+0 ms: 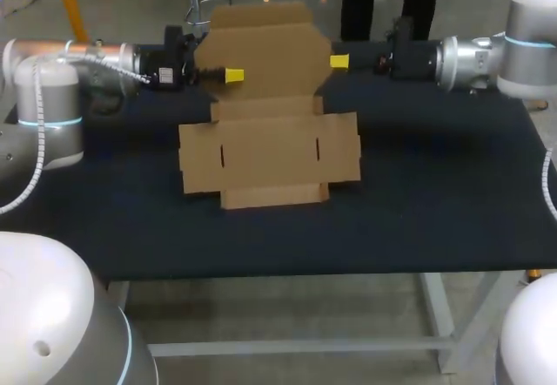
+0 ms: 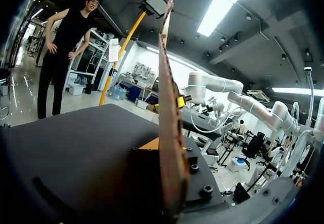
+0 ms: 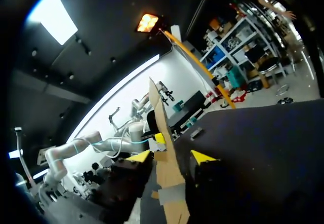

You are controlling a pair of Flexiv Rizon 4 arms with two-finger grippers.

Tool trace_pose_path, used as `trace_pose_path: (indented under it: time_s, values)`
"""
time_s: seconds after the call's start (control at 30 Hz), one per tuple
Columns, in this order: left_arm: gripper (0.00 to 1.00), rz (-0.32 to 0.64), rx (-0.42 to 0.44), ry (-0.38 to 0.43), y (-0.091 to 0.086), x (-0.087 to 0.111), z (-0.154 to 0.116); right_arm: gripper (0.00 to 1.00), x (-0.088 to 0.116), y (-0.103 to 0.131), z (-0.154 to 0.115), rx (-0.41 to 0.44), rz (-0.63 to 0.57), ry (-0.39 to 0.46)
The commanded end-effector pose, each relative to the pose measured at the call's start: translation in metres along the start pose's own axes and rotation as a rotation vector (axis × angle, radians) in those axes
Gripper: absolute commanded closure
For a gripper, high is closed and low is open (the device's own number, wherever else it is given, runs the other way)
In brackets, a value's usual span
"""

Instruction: Assemble the packaging by folding the flat box into shape, placing the metal phone stand inside, and closing the box properly

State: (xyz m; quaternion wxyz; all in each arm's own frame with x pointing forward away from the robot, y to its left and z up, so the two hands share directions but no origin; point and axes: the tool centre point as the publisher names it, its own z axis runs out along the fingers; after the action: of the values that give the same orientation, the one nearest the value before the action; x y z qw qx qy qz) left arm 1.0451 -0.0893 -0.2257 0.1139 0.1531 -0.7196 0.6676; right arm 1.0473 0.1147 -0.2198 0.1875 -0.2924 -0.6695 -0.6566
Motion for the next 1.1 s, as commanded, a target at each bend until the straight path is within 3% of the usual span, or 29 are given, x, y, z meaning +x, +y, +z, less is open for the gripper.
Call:
trace_pose_path:
  time_s: [0.03,0.07,0.13,0.17,0.8,1.1]
  values:
    - [1.00,0.004,-0.006,0.029,-0.008,-0.011,0.003,0.64,0.031,-0.006,-0.019,-0.004,-0.020,-0.144]
    - [1.00,0.006,-0.006,0.030,-0.010,-0.012,0.004,0.71,0.034,-0.008,-0.023,-0.005,-0.026,-0.157]
    - [1.00,0.014,-0.010,0.033,-0.013,-0.013,0.006,0.97,0.039,-0.012,-0.030,-0.008,-0.035,-0.176]
    - [1.00,0.016,-0.012,0.032,-0.015,-0.013,0.008,1.00,0.042,-0.014,-0.033,-0.007,-0.039,-0.188]
    - [1.00,0.089,-0.037,-0.005,-0.039,-0.003,0.016,1.00,0.084,-0.071,-0.057,0.032,-0.115,-0.341]
    - [1.00,0.089,-0.037,-0.005,-0.039,-0.003,0.016,1.00,0.084,-0.071,-0.057,0.032,-0.115,-0.341]
